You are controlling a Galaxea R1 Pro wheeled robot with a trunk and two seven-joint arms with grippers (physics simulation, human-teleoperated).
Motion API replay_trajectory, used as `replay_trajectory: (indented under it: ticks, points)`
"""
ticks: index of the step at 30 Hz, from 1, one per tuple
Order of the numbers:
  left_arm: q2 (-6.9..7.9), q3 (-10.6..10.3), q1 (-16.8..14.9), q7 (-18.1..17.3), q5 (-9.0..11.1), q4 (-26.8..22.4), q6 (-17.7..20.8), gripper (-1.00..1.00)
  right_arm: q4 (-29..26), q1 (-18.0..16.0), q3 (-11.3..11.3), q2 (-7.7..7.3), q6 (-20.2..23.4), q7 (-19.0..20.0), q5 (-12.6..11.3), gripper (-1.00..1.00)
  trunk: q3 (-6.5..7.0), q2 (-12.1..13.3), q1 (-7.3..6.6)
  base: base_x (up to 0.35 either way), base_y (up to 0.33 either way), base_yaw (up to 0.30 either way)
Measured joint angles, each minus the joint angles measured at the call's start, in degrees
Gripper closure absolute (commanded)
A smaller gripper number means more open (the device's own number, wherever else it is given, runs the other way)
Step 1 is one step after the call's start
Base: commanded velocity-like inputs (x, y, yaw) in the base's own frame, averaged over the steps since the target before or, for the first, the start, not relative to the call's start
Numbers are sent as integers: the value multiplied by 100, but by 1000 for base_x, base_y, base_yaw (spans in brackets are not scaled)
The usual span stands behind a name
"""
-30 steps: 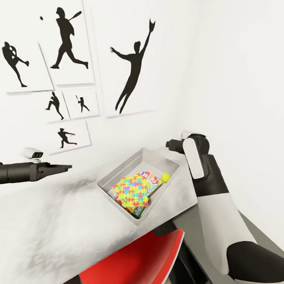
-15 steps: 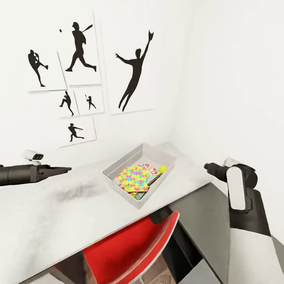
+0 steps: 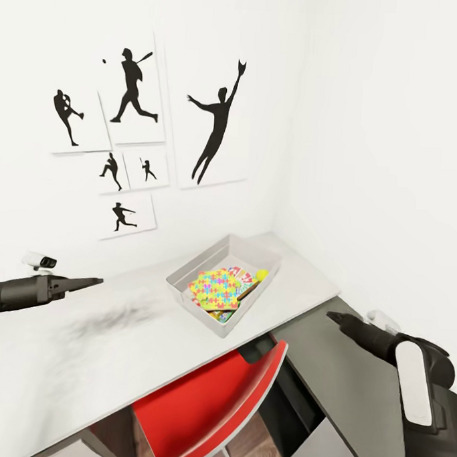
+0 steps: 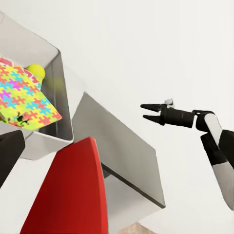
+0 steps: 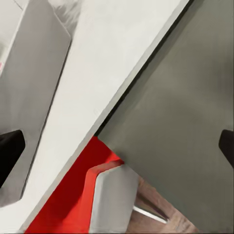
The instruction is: Put all the toys in the child's room - the three board games (two on the bed and one on the table), the two jigsaw puzzles on the table, and the tennis ball on the table - inside the toy box on the table in the child's room.
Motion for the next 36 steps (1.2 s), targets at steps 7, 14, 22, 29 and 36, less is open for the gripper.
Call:
replay_trajectory:
  ticks: [7,14,22,29,36]
  points:
    - [-26,-8,503,-3,21,29,0,-100,-3,515,-911,26,-67,2435,-112,-100,66,0,0,-1,0,0]
    - [-87,-30,880,3,23,157,0,-100,-3,1135,-1520,22,-494,4136,-84,-100,132,0,0,0,0,0]
    - [-107,-29,952,22,4,193,-4,-100,22,1238,-1592,19,-592,4479,-81,-100,208,0,0,0,0,0]
    - [-161,-28,956,13,-4,197,-6,-100,62,1244,-1718,5,-597,4623,-80,-100,274,0,0,0,0,0]
    - [-167,-21,956,14,3,197,-6,-100,75,1244,-1736,75,-709,4655,-40,-100,300,1,0,0,0,0]
